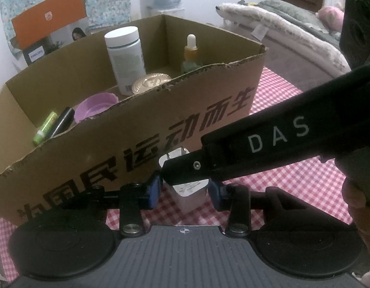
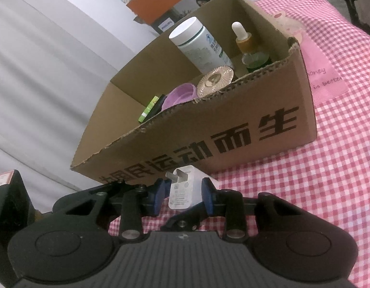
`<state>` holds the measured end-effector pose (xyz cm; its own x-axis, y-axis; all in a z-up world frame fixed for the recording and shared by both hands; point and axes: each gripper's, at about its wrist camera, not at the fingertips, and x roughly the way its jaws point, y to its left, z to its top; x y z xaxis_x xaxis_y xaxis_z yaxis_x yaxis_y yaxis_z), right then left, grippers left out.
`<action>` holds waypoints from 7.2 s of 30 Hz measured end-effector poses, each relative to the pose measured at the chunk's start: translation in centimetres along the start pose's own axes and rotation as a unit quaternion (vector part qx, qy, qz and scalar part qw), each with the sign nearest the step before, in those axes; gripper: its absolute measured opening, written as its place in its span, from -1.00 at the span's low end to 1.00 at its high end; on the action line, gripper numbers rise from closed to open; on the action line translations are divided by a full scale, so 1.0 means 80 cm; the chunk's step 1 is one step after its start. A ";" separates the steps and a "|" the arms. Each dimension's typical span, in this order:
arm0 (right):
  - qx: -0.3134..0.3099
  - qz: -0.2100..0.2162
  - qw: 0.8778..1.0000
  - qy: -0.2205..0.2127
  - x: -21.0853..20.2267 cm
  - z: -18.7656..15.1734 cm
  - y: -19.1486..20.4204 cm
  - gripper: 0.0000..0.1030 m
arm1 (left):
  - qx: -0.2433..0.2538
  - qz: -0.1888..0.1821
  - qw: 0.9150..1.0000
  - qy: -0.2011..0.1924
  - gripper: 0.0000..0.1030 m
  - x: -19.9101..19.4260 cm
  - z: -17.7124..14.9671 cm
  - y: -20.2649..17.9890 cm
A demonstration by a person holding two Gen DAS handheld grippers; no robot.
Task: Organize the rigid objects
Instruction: 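Close the right tool around the white charger plug, then lift the white charger plug with the right tool and carry it toward the box, then move the held charger plug over the box interior with the right tool, then lower the charger plug into the box and open the right tool, then withdraw the right tool up and away from the box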
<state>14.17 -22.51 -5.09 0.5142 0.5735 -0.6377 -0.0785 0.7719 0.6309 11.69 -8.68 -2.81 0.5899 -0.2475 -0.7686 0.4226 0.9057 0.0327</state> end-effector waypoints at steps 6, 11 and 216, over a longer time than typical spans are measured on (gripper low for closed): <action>0.003 -0.003 1.000 0.005 -0.004 -0.005 0.000 -0.30 | 0.003 -0.006 1.000 0.003 -0.21 -0.006 -0.004 -0.006; 0.002 -0.007 1.000 0.010 -0.014 -0.016 0.002 -0.30 | -0.001 -0.014 1.000 0.005 -0.21 -0.011 -0.010 -0.010; -0.245 -0.163 0.949 -0.109 -0.115 0.041 0.180 1.00 | -0.128 0.076 0.976 -0.158 1.00 -0.191 0.009 0.143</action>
<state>11.10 -17.58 11.35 0.7398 0.2537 -0.6232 -0.2460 0.9640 0.1005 8.02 5.23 9.76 0.8324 -0.1611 -0.5303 0.1520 0.9865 -0.0611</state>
